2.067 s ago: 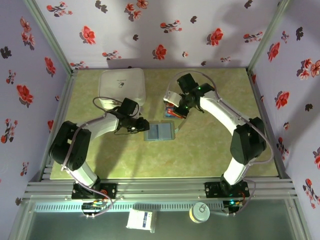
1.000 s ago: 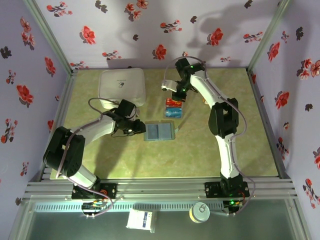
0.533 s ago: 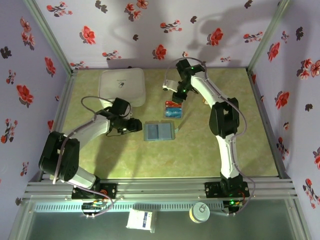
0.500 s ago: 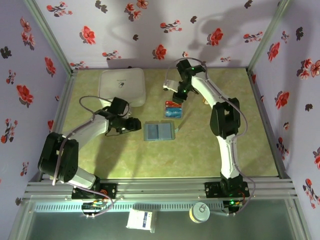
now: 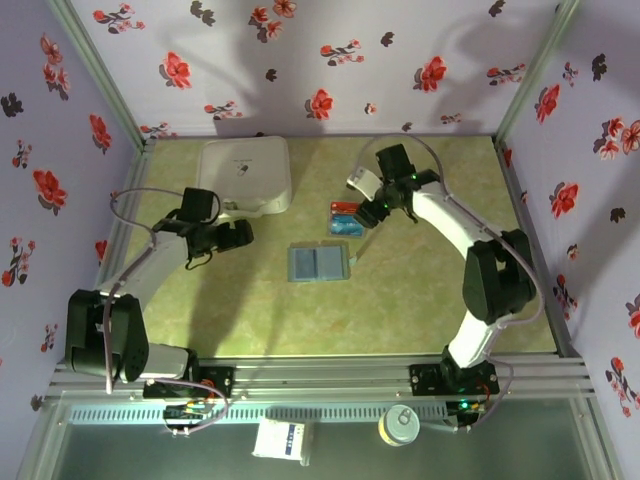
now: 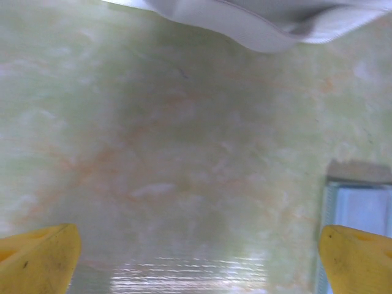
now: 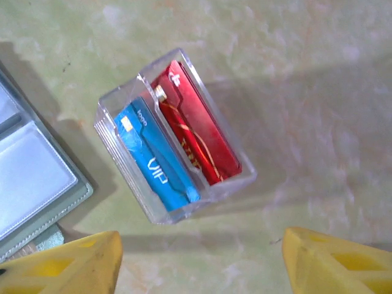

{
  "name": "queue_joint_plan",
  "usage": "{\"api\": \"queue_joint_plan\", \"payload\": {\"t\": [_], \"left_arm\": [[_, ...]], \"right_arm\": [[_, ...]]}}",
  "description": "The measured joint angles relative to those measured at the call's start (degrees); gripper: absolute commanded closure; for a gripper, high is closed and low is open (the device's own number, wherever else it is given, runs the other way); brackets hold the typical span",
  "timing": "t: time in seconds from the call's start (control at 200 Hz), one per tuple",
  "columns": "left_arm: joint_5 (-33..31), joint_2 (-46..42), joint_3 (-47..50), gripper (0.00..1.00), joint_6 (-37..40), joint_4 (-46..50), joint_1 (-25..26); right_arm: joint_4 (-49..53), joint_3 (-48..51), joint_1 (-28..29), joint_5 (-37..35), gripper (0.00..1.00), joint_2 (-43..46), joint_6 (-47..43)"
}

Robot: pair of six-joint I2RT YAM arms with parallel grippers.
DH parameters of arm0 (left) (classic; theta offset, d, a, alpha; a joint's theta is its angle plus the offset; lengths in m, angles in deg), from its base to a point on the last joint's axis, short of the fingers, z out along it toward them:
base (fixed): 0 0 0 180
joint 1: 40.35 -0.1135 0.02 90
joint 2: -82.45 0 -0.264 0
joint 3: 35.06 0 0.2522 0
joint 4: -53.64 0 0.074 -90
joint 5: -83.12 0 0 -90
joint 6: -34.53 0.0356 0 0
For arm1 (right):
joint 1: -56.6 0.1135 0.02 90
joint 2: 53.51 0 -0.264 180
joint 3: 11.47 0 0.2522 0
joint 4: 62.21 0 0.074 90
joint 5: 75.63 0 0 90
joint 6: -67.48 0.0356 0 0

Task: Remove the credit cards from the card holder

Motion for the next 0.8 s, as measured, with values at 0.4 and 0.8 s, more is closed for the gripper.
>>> {"api": "queue_joint_plan", "payload": {"t": [0.4, 0.8], "left_arm": [[-5.3, -6.5, 7.0, 0.08, 1.4, -8.0, -3.1], [20.6, 2.4, 10.8, 0.38, -9.4, -21.4, -0.7]], "right_arm": [[-14.9, 23.1, -2.3, -5.6, 0.10, 14.6, 15.3], [-29.9, 32.8, -1.7, 2.8, 0.40, 17.7, 54.5]]}}
